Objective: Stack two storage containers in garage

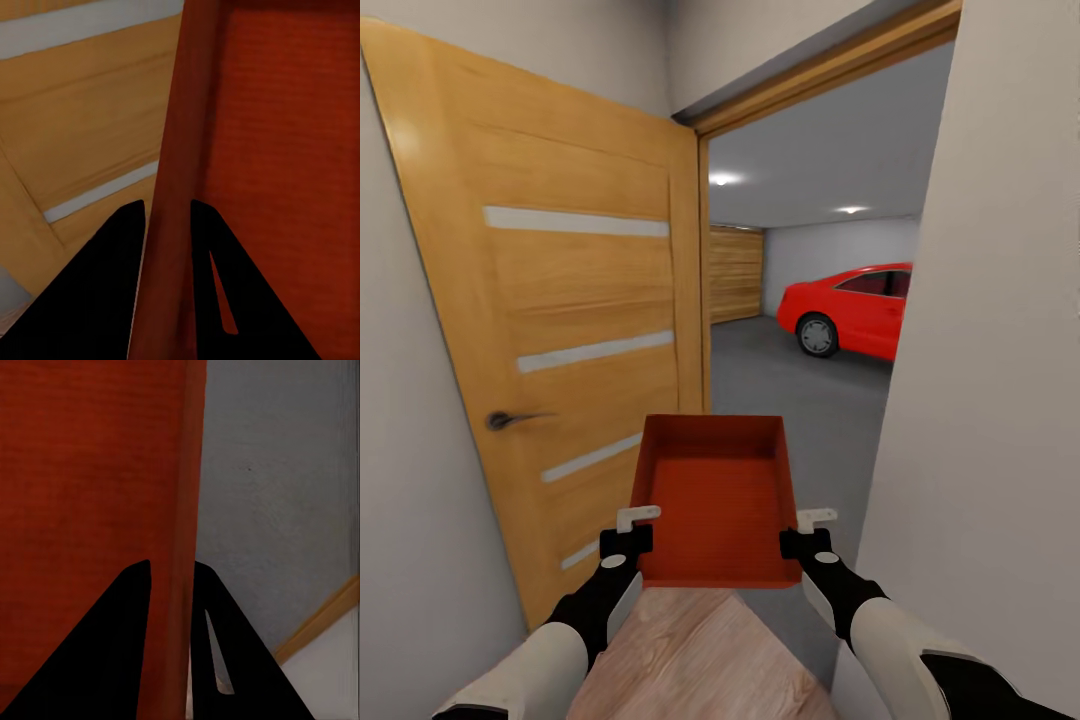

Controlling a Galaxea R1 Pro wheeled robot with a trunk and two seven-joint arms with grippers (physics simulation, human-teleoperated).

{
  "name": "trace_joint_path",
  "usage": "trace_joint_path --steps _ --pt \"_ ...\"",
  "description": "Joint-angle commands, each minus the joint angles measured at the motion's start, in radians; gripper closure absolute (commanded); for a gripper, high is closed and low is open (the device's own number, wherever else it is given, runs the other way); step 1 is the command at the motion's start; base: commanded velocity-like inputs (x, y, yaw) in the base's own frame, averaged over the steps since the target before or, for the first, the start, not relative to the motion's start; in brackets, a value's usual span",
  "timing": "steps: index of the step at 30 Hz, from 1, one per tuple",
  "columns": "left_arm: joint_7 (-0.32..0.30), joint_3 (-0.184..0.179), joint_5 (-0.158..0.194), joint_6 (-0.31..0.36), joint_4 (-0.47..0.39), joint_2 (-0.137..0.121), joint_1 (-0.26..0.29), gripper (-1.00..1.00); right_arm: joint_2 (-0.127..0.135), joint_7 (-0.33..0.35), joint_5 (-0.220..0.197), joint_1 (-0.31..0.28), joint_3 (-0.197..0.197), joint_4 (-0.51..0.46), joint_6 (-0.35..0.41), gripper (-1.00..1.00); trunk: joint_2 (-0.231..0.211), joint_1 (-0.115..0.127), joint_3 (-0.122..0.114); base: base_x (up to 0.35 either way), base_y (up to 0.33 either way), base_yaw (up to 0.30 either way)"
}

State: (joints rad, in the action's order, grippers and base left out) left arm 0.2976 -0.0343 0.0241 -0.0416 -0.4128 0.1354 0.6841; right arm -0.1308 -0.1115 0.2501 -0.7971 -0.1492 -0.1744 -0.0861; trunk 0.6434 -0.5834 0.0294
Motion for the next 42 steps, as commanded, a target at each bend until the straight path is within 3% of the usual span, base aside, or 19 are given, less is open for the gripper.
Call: trace_joint_path --steps 1,42 --pt "0.028 -0.002 -0.010 -0.003 -0.001 -0.069 0.000 1.00 -0.001 0.000 0.005 -0.002 -0.036 0.003 -0.003 1.00 0.002 -0.001 0.002 0.219 0.209 -0.282" --pt "0.026 -0.002 -0.010 -0.003 0.000 -0.069 0.001 1.00 -0.002 0.000 0.006 -0.002 -0.036 0.003 -0.003 1.00 0.002 -0.001 0.002 0.239 0.214 -0.284"
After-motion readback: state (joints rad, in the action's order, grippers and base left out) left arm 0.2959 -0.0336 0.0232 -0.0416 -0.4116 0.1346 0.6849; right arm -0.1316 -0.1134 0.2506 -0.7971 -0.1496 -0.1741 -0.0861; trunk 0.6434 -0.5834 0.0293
